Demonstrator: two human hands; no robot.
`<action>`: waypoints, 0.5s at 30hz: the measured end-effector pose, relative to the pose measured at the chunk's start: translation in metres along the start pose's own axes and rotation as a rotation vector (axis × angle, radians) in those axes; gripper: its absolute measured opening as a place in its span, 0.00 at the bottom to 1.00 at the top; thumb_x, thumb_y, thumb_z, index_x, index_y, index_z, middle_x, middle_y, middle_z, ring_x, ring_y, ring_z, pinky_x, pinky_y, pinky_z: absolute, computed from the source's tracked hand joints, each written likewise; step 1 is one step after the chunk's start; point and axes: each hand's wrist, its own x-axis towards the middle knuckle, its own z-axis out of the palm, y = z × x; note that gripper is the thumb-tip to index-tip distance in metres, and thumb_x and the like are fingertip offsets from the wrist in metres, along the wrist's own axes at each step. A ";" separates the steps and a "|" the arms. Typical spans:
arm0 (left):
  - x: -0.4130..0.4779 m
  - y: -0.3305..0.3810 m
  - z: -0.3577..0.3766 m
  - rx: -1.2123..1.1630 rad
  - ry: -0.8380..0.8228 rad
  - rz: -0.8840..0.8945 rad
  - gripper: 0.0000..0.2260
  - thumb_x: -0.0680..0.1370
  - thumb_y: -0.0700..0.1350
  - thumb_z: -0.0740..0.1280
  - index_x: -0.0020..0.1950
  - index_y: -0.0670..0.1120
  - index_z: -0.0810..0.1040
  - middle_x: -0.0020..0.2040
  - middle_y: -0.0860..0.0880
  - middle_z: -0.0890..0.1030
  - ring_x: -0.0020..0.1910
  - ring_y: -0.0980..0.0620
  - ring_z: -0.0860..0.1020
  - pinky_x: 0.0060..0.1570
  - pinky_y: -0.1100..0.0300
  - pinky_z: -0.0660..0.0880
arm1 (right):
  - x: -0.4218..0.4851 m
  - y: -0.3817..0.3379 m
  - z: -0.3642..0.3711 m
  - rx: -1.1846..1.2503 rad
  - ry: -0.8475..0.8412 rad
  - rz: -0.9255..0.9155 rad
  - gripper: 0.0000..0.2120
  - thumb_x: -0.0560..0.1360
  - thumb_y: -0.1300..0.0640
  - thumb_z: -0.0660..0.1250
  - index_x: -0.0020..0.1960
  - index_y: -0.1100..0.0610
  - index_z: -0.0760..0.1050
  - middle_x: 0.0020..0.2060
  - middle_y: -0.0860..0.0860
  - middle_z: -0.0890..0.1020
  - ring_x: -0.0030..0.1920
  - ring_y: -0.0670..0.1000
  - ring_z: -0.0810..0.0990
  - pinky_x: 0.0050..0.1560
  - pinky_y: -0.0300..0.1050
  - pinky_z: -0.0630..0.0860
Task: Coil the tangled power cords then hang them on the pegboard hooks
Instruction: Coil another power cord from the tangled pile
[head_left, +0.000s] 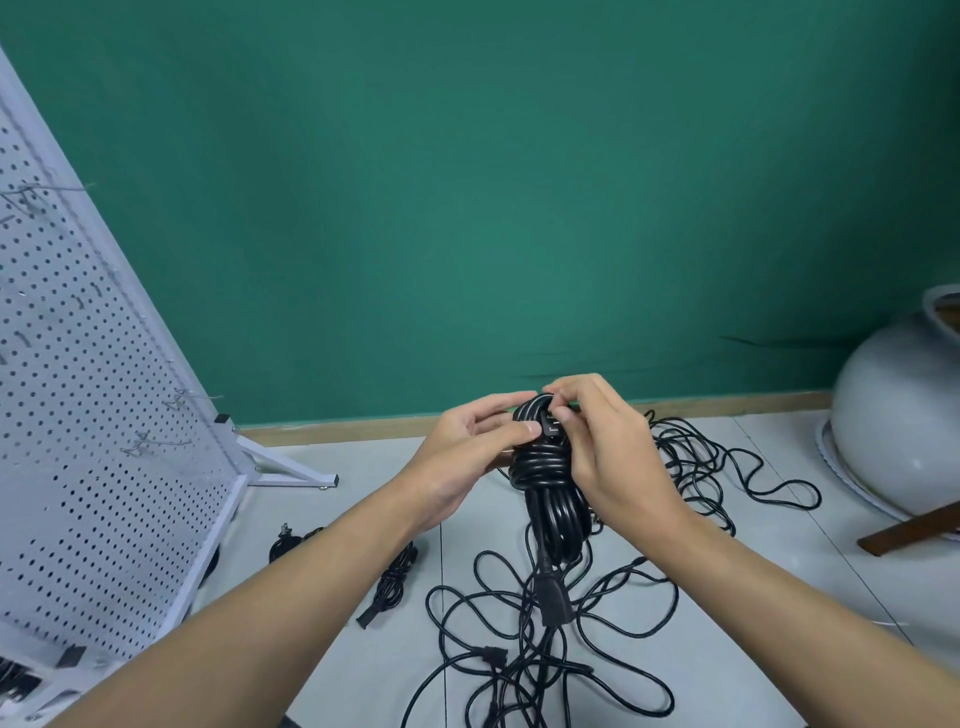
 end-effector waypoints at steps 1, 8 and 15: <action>0.000 -0.001 0.003 0.003 0.009 -0.004 0.18 0.79 0.39 0.72 0.69 0.45 0.79 0.53 0.44 0.86 0.48 0.51 0.83 0.55 0.57 0.77 | 0.000 0.001 0.000 0.004 0.000 0.002 0.06 0.83 0.66 0.62 0.52 0.57 0.73 0.51 0.49 0.79 0.51 0.50 0.79 0.53 0.45 0.75; 0.003 -0.005 0.005 -0.029 0.022 -0.069 0.13 0.81 0.38 0.68 0.66 0.40 0.80 0.53 0.44 0.85 0.45 0.51 0.82 0.47 0.61 0.77 | -0.001 0.007 0.001 0.003 -0.042 -0.002 0.06 0.83 0.66 0.62 0.51 0.57 0.74 0.55 0.48 0.77 0.56 0.47 0.77 0.58 0.42 0.74; 0.006 -0.008 0.004 -0.014 0.096 -0.064 0.11 0.81 0.38 0.69 0.64 0.41 0.81 0.54 0.45 0.87 0.52 0.52 0.84 0.60 0.58 0.78 | -0.003 0.000 0.006 -0.211 -0.021 -0.055 0.03 0.81 0.64 0.65 0.50 0.57 0.74 0.53 0.48 0.73 0.50 0.52 0.71 0.52 0.52 0.73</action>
